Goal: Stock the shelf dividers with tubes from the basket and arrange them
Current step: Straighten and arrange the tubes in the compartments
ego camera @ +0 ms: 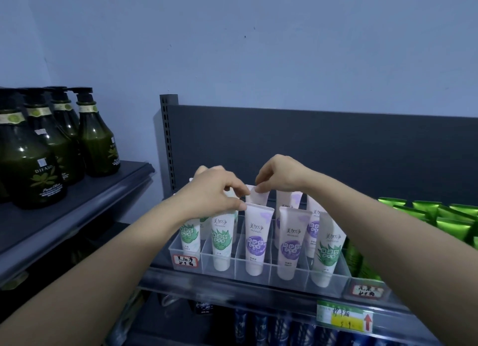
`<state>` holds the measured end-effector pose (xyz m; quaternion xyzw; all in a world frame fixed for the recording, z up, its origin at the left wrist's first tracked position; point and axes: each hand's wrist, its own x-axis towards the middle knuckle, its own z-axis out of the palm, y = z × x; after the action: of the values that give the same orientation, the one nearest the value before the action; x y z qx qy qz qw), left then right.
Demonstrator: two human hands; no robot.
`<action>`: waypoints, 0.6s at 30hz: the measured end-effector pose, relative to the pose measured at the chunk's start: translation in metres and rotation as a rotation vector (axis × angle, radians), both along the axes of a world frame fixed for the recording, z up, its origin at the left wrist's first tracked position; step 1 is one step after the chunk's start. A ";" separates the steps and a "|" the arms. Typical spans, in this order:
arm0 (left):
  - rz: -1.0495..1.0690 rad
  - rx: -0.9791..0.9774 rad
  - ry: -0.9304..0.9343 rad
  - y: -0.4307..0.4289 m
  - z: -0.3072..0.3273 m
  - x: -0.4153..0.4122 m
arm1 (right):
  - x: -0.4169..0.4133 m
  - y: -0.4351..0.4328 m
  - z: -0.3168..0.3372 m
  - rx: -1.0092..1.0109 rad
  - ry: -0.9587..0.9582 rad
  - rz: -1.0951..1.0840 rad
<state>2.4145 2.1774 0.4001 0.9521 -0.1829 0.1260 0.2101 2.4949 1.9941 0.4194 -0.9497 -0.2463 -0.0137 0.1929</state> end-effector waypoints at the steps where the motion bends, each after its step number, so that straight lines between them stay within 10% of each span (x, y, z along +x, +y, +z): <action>1: -0.003 0.022 0.003 -0.006 -0.001 0.001 | 0.000 -0.002 -0.002 -0.012 0.004 -0.003; 18: 0.046 -0.059 0.067 -0.021 -0.003 0.001 | 0.003 -0.012 -0.015 0.044 -0.062 -0.055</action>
<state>2.4152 2.1560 0.3972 0.9532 -0.1499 0.1043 0.2411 2.4979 1.9823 0.4045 -0.9508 -0.2256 -0.0540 0.2055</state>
